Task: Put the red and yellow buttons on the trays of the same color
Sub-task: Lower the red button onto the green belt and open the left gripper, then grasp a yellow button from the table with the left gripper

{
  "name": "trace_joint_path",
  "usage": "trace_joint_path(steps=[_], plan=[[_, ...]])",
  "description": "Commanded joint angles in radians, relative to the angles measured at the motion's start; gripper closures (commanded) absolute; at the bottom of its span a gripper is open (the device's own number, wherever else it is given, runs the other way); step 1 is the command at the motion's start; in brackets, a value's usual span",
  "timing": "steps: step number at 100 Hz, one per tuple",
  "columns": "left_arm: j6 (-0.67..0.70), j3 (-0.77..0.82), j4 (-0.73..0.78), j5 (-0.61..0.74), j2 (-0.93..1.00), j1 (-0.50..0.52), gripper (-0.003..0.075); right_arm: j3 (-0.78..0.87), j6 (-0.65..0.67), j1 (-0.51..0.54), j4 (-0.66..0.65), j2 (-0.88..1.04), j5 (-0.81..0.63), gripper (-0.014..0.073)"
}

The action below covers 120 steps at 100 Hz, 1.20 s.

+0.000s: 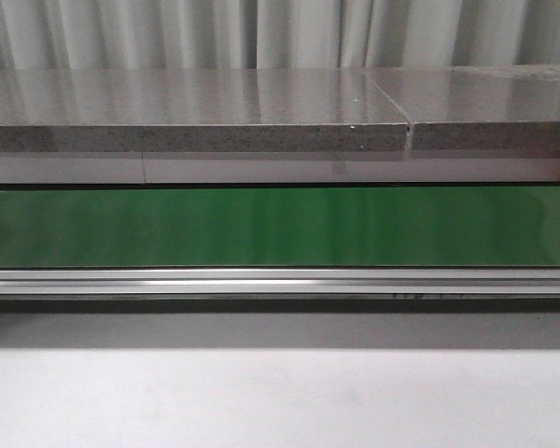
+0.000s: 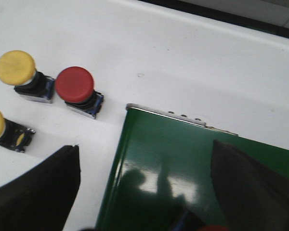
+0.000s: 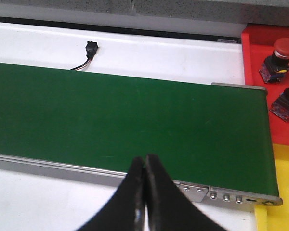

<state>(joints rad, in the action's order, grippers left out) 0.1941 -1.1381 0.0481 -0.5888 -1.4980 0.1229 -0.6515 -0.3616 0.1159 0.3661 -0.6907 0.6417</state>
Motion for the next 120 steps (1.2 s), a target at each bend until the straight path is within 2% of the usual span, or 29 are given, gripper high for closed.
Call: trace_joint_path(steps=[1,23,42,66,96,120], plan=[[0.036,-0.034,-0.004,0.037,0.04,0.044,0.0172,-0.027,-0.007,-0.002,0.012,0.004,-0.06,0.066],[0.045,-0.034,-0.006,0.026,0.037,0.212,0.0172,-0.027,-0.007,-0.002,0.012,0.004,-0.06,0.066],[0.045,-0.034,-0.006,0.023,-0.022,0.3,0.0172,-0.027,-0.007,-0.002,0.012,0.004,-0.06,0.066],[0.03,-0.082,-0.006,0.048,-0.145,0.317,0.0172,-0.027,-0.007,-0.002,0.012,0.004,-0.06,0.066],[-0.003,-0.243,-0.006,-0.009,-0.292,0.317,0.0172,-0.027,-0.007,-0.002,0.012,0.004,-0.06,0.066],[-0.011,-0.299,-0.006,-0.032,-0.392,0.317,0.0173,-0.027,-0.007,-0.002,0.012,0.004,-0.06,0.066]])
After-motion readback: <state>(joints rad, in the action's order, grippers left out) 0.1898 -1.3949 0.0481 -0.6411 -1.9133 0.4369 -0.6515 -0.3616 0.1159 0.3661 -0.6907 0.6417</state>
